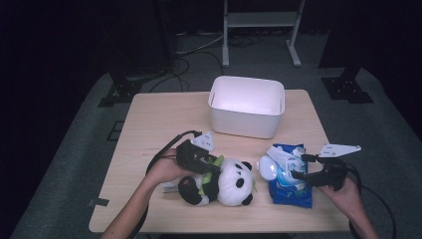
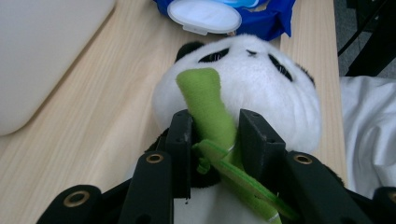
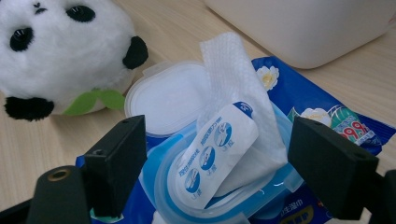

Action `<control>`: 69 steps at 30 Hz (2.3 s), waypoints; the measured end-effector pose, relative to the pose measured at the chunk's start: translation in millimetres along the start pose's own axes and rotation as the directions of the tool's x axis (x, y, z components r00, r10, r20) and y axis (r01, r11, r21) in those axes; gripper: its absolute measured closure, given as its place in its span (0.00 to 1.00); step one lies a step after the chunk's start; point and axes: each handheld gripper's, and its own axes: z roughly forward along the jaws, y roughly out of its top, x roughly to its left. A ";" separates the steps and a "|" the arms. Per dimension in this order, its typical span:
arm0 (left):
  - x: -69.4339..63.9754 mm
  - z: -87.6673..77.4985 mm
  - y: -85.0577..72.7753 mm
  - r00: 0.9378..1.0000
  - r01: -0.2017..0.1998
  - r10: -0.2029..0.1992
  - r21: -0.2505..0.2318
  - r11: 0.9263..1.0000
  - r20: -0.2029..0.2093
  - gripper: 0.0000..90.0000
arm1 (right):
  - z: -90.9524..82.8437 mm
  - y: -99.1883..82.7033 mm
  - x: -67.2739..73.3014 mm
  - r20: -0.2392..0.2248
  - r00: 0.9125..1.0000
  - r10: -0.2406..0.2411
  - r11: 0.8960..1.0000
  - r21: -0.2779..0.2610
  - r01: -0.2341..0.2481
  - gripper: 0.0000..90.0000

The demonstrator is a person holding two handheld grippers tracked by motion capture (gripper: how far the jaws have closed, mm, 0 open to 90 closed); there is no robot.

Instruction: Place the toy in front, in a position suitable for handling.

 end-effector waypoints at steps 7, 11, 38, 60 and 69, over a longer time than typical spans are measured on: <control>1.3 -4.6 -4.5 0.999 0.039 -0.038 -0.038 0.999 0.039 0.53 | 9.9 9.9 -5.0 0.000 1.000 -0.007 0.999 0.038 0.007 0.22; 0.2 -10.7 -6.7 0.998 0.050 -0.049 -0.048 0.998 0.034 0.44 | 18.0 18.9 -6.6 -0.002 1.000 -0.017 0.998 0.061 0.017 0.24; -6.6 -58.1 -54.4 0.991 0.124 -0.130 -0.142 0.982 -0.030 0.27 | 48.0 43.7 -14.2 -0.040 0.997 -0.071 0.975 0.207 0.078 0.81; -8.1 -59.9 -75.8 0.985 0.164 -0.169 -0.148 0.975 -0.024 0.21 | 30.6 59.6 -9.7 -0.087 0.995 -0.053 0.981 0.182 0.068 0.96; -9.1 -60.6 -77.1 0.985 0.164 -0.169 -0.142 0.976 -0.024 0.20 | 18.7 68.1 -11.1 -0.082 0.995 -0.050 0.983 0.172 0.063 0.96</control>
